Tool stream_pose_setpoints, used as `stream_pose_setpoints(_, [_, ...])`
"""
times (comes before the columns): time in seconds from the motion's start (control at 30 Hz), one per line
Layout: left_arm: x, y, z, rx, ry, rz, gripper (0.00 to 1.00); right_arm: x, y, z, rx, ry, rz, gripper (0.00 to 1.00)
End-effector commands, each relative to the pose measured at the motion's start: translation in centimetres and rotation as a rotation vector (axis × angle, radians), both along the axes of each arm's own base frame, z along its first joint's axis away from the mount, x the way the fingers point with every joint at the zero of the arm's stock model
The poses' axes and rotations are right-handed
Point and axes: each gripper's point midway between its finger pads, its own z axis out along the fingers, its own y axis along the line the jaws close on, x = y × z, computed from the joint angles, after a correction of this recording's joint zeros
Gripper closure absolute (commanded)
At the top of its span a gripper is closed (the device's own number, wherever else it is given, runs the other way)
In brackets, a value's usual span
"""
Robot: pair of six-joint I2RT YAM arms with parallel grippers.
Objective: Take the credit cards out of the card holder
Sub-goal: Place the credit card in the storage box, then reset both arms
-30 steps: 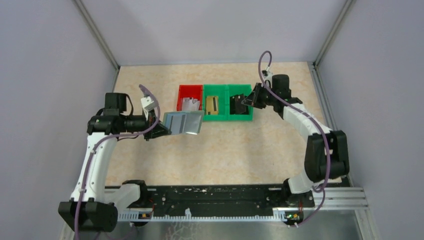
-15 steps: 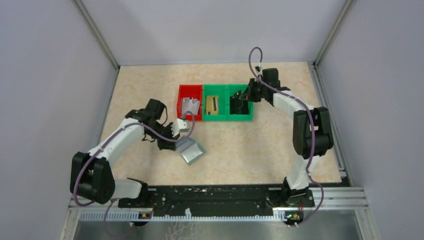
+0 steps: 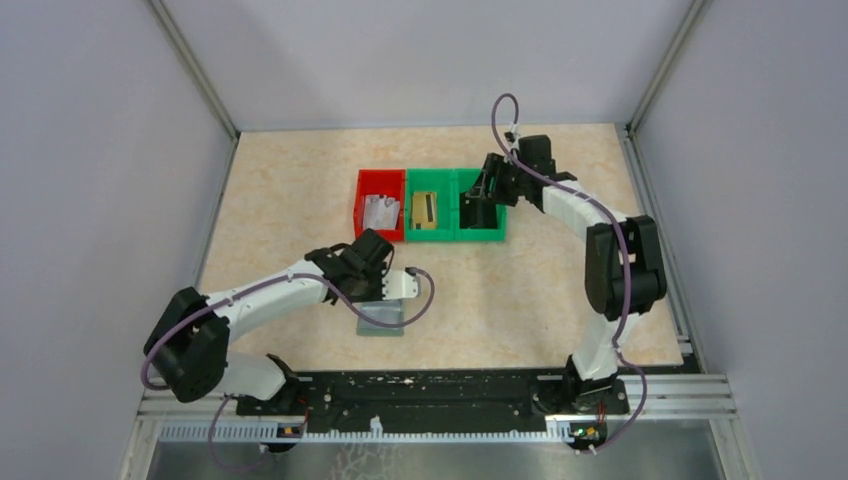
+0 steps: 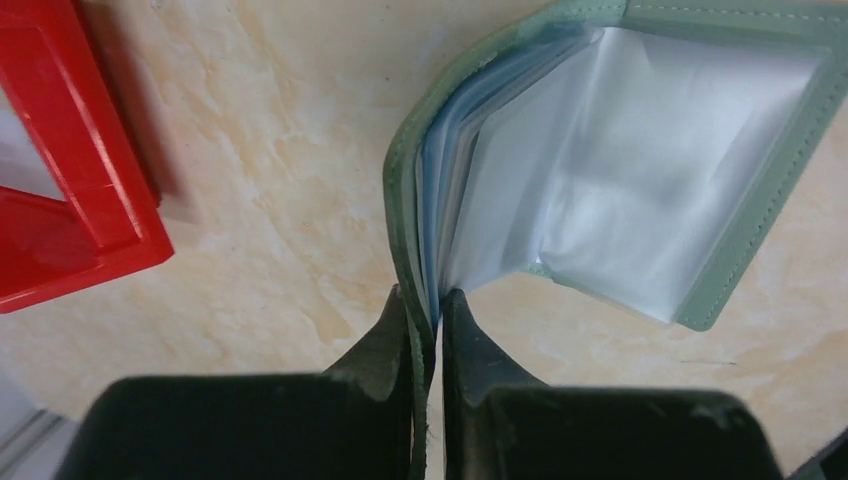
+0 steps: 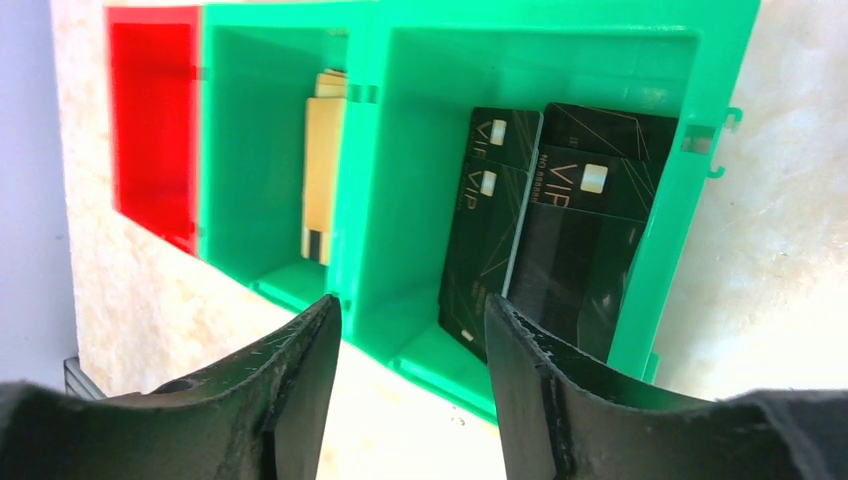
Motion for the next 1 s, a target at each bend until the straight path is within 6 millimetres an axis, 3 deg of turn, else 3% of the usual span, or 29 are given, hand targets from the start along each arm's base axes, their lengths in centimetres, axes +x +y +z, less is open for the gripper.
stream_pose_setpoints(0.0, [2.9, 0.0, -0.4, 0.111, -0.213, 0.075, 0.97, -0.3, -0.1, 8.5, 0.046, -0.200, -0.004, 0.43])
stream_pose_setpoints(0.13, [4.3, -0.9, 0.6, 0.153, -0.306, 0.150, 0.96, -2.2, -0.5, 10.1, 0.057, -0.232, -0.011, 0.34])
stream_pose_setpoints(0.17, [4.1, -1.0, 0.4, 0.160, -0.295, 0.170, 0.90, -2.7, -0.7, 10.1, 0.057, -0.236, -0.014, 0.31])
stream_pose_setpoints(0.23, [3.4, -1.3, -0.1, 0.163, -0.262, 0.179, 0.67, -3.7, -1.1, 10.0, 0.055, -0.242, -0.025, 0.23])
stream_pose_setpoints(0.27, [2.7, -1.5, -0.3, 0.159, -0.236, 0.172, 0.53, -4.2, -1.4, 9.9, 0.051, -0.246, -0.031, 0.20])
stream_pose_setpoints(0.33, [0.9, -2.3, -0.5, 0.123, -0.153, 0.159, 0.45, -5.2, -1.9, 9.8, 0.043, -0.256, -0.047, 0.15])
stream_pose_setpoints(0.4, [-1.5, -3.3, 0.0, 0.056, -0.031, 0.161, 0.28, -6.0, -2.3, 9.4, 0.034, -0.258, -0.055, 0.13])
stream_pose_setpoints(0.53, [-6.9, -6.1, 3.1, -0.133, 0.232, 0.036, 0.02, -7.2, -2.7, 8.7, 0.030, -0.255, -0.062, 0.11])
stream_pose_setpoints(0.6, [-8.9, -7.0, 5.5, -0.221, 0.299, -0.051, 0.01, -7.6, -3.0, 8.4, 0.026, -0.250, -0.069, 0.10])
stream_pose_setpoints(0.77, [-7.0, -6.3, 9.9, -0.327, 0.245, -0.032, 0.01, -8.4, -4.1, 8.1, -0.006, -0.263, -0.106, 0.06])
stream_pose_setpoints(0.87, [-4.3, -4.6, 13.4, -0.449, 0.148, -0.013, 0.01, -8.9, -5.5, 8.4, -0.044, -0.319, -0.160, 0.03])
stream_pose_setpoints(0.97, [-0.6, -2.0, 14.9, -0.510, 0.043, 0.077, 0.01, -9.0, -8.0, 8.6, -0.083, -0.401, -0.291, 0.01])
